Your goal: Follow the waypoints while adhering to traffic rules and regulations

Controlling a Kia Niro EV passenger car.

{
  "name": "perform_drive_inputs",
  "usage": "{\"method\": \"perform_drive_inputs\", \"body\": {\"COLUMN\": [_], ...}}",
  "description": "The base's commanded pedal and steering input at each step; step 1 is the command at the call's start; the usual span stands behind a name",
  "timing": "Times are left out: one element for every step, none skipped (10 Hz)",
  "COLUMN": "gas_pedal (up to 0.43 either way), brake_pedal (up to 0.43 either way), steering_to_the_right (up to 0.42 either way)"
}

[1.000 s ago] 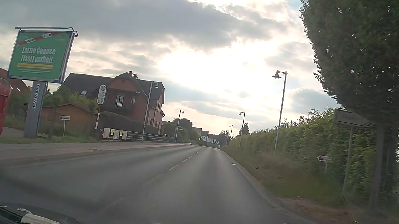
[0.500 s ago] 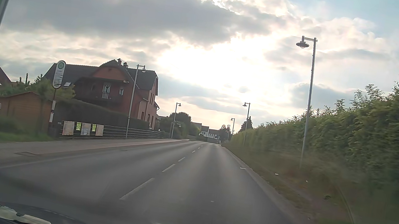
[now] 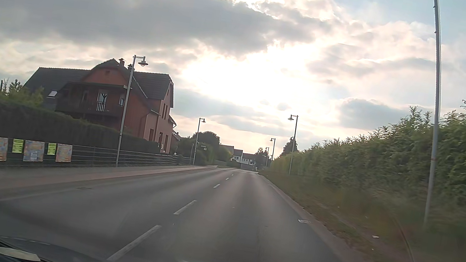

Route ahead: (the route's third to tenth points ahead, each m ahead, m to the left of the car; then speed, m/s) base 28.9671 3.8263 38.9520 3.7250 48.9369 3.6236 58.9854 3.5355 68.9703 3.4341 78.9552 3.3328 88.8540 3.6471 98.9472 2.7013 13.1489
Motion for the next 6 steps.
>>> {"method": "perform_drive_inputs", "body": {"gas_pedal": [0.157, 0.150, 0.150, 0.150, 0.150, 0.150], "brake_pedal": [0.000, 0.000, 0.000, 0.000, 0.000, 0.000], "steering_to_the_right": [0.003, 0.003, 0.003, 0.003, 0.003, 0.003]}}
